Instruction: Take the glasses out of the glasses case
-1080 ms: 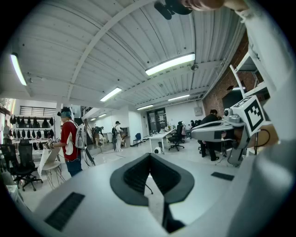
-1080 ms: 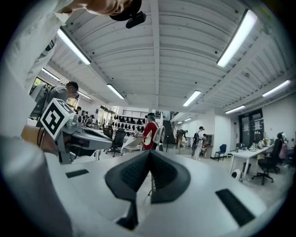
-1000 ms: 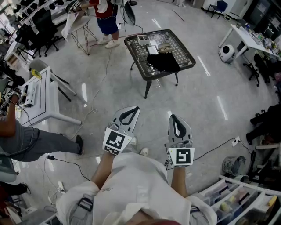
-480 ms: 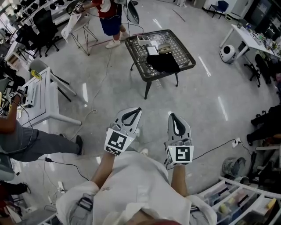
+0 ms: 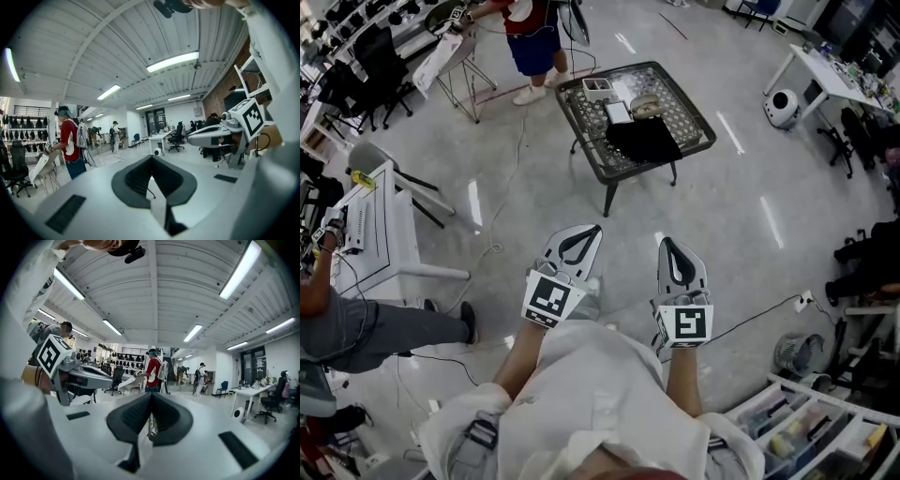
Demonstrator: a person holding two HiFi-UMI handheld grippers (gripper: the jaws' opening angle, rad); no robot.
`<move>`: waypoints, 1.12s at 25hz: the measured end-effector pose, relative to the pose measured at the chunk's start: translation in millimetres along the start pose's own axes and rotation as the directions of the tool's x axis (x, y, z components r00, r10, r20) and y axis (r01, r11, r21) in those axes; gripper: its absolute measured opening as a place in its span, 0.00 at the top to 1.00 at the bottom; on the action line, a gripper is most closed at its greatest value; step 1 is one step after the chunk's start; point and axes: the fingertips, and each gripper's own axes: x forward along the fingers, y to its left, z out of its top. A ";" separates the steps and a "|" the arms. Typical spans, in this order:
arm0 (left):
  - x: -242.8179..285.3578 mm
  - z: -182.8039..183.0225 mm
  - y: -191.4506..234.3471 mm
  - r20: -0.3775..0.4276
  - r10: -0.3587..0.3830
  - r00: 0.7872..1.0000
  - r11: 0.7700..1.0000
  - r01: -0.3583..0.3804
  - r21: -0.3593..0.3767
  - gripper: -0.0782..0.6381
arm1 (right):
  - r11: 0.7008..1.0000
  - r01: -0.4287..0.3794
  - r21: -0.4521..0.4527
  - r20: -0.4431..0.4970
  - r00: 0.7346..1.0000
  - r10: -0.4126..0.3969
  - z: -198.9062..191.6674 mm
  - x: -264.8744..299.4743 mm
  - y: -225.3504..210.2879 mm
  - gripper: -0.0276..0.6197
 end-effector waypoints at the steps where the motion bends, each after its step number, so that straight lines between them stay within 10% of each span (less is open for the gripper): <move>1: 6.0 0.7 7.1 0.001 -0.005 1.000 1.000 0.005 0.000 0.87 | 1.000 0.004 -0.002 -0.003 1.000 -0.004 0.5 8.4 -2.3 0.95; 28: 143.7 -9.0 132.9 0.030 -0.084 0.996 0.996 0.085 -0.036 0.87 | 0.993 0.119 -0.016 -0.073 0.990 -0.120 -11.2 166.9 -61.1 0.95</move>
